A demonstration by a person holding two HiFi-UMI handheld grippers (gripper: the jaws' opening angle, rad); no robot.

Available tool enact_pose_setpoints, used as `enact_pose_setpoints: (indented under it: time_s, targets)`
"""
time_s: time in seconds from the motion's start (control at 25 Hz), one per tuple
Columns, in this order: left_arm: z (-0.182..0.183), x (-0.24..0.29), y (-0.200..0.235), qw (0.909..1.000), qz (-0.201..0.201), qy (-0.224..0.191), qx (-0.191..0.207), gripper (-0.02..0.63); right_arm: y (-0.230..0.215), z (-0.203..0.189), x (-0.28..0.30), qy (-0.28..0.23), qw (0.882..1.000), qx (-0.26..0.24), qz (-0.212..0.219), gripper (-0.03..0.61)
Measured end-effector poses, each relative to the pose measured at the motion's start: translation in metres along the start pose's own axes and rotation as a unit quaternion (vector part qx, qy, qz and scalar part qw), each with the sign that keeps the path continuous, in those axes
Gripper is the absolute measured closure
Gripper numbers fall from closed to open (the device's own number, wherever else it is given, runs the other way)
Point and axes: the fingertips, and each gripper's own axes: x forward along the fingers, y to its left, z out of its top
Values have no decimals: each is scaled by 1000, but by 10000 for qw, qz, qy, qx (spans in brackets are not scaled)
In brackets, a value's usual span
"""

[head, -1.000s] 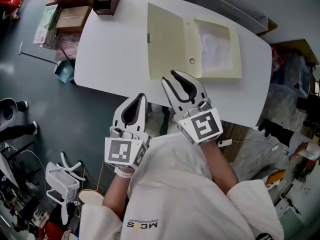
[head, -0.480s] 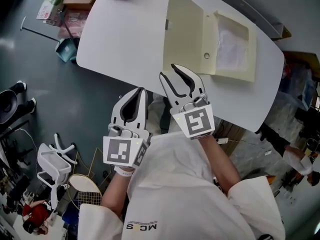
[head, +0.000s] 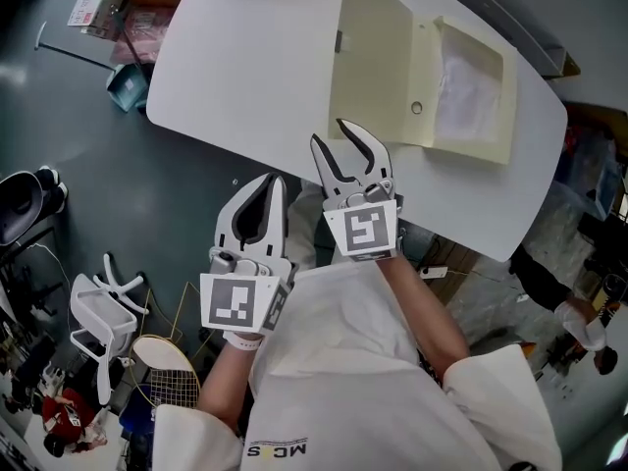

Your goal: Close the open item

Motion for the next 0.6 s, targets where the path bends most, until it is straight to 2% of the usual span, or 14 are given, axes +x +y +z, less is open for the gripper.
enact_pose_setpoints:
  time_s: [0.16,0.32,0.52,0.6]
  targets:
    - [-4,3,2,10000,36,43,-24,588,-6,-16,12,84,9995,171,-254,410]
    - [-10,3,6,10000,33,80,-14,588,-11,-20,19,128,9987,131,-481,412]
    - [-10,3,5,10000,-6,96,7,588,-20,-13,14,75,9971,120,-745,513]
    - [-10,3,4,10000,-35,85,17,588,-24,-10,10,56,9964,182,-827,535]
